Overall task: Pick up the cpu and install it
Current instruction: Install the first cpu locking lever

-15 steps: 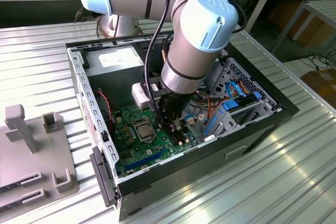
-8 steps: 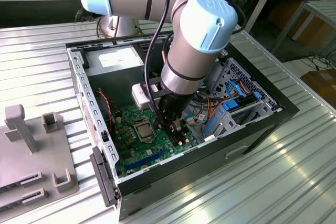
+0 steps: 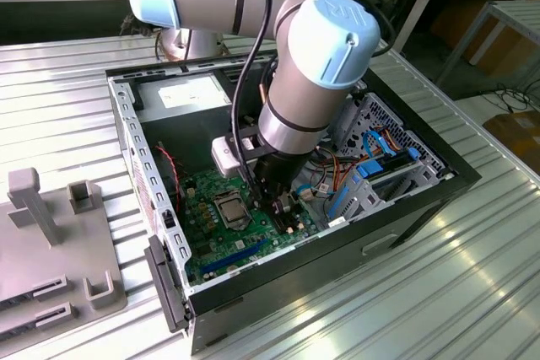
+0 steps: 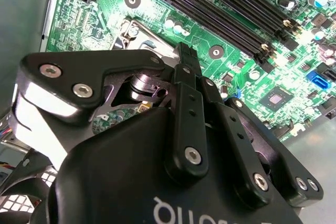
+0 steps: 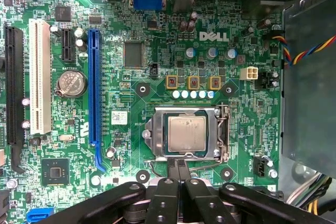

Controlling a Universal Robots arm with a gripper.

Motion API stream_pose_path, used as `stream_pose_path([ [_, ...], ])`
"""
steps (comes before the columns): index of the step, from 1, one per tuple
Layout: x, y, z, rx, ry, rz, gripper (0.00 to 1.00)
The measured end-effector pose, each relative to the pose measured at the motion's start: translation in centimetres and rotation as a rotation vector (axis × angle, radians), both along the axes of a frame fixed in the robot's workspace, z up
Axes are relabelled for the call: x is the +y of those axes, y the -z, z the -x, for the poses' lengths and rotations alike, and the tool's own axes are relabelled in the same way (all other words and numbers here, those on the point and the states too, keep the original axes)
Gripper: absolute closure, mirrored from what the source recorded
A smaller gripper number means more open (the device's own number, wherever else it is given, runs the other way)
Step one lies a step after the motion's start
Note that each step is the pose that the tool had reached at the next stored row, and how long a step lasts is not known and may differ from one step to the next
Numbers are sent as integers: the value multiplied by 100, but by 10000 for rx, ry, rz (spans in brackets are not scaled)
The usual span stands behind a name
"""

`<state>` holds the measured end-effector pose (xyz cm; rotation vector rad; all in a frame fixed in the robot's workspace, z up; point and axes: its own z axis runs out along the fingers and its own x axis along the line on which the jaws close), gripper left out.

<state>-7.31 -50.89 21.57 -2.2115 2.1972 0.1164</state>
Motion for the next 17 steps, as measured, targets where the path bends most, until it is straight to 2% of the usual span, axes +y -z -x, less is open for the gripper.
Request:
stream_pose_path([
  [3, -15, 3, -1, -2, 0, 5, 89],
  [7, -38, 4, 0, 0, 1, 56, 89],
  [11, -39, 7, -1, 1, -2, 106, 89],
  [17, -39, 8, 0, 0, 0, 113, 89],
])
